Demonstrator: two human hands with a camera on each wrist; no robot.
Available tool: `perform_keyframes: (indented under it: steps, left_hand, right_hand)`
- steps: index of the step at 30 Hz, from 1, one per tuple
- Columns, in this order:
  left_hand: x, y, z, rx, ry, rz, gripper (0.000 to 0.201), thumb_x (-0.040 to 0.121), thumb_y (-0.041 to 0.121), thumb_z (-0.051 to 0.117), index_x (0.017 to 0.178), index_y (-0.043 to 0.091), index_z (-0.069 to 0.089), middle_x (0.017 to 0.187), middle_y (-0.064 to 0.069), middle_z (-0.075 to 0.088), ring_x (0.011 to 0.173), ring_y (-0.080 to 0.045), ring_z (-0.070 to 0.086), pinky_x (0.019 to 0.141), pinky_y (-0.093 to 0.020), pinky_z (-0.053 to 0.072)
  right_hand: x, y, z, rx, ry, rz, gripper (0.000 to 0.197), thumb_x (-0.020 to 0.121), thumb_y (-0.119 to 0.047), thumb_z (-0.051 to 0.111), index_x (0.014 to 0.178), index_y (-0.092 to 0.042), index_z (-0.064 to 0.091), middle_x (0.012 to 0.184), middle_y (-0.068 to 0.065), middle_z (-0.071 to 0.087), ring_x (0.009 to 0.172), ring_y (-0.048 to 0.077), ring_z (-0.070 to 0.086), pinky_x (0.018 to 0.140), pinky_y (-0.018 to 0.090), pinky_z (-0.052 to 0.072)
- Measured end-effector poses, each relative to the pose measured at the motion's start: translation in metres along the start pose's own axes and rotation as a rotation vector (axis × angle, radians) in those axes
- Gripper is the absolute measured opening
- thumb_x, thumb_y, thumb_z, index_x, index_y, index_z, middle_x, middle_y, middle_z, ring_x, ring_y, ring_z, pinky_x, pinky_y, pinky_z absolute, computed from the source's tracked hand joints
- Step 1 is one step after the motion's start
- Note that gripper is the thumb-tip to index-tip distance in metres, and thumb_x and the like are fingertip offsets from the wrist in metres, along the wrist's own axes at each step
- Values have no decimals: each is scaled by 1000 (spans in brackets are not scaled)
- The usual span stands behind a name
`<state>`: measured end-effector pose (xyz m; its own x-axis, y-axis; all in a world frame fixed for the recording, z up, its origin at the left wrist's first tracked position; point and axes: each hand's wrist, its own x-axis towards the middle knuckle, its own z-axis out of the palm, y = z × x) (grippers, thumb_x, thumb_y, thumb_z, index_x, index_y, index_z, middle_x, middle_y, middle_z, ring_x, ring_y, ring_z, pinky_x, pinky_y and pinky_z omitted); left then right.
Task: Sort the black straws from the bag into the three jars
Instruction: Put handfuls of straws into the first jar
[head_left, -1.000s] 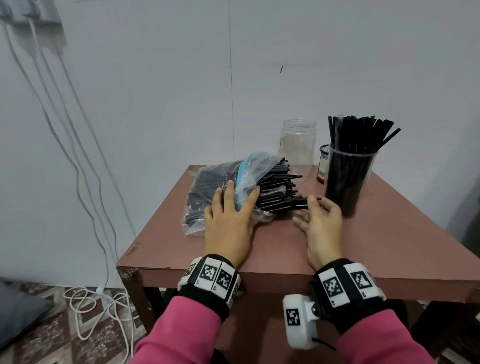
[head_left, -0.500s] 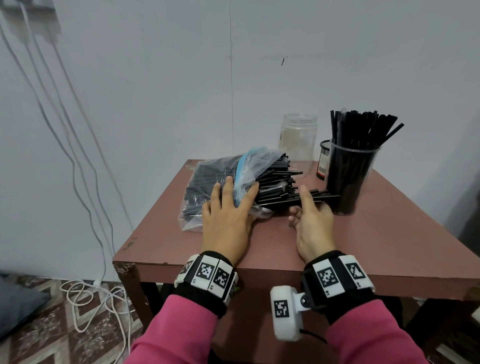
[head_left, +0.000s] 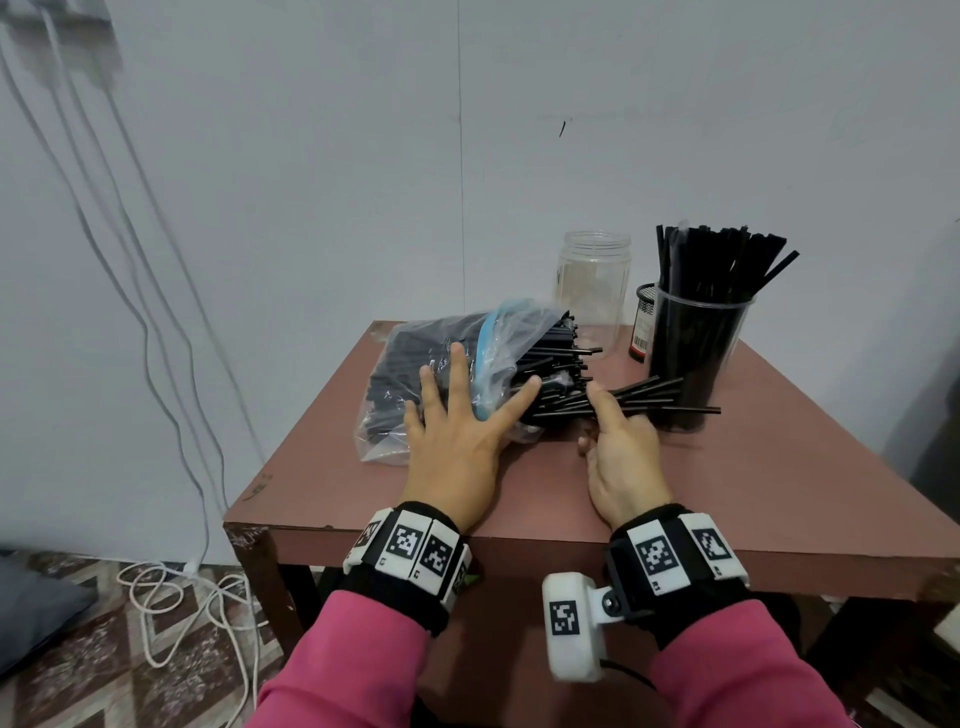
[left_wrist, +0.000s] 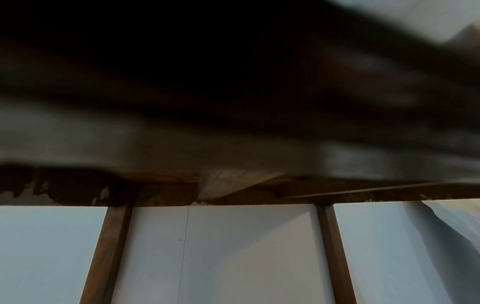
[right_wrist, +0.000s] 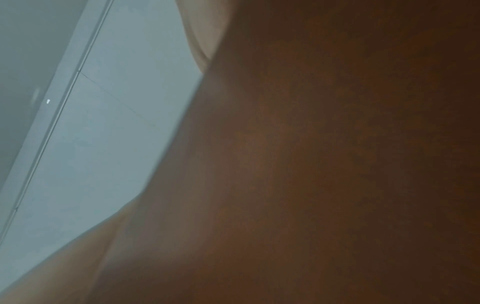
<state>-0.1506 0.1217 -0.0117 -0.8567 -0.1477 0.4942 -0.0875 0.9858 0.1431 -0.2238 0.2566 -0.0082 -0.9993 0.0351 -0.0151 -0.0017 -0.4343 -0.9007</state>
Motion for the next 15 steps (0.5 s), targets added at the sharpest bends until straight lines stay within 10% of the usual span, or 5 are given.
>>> perform_keyframes:
  steps: [15]
  left_hand:
    - [-1,1,-4,-12,-46,72,69,100,16,44,140,63,14,155,-8,-31,141,-44,-24,113,-64,-3]
  right_hand:
    - [-8,-3,0,35,-31,-27,22,80,-4,73,70,-21,63,73,-4,68,71,12,62,56,21,39]
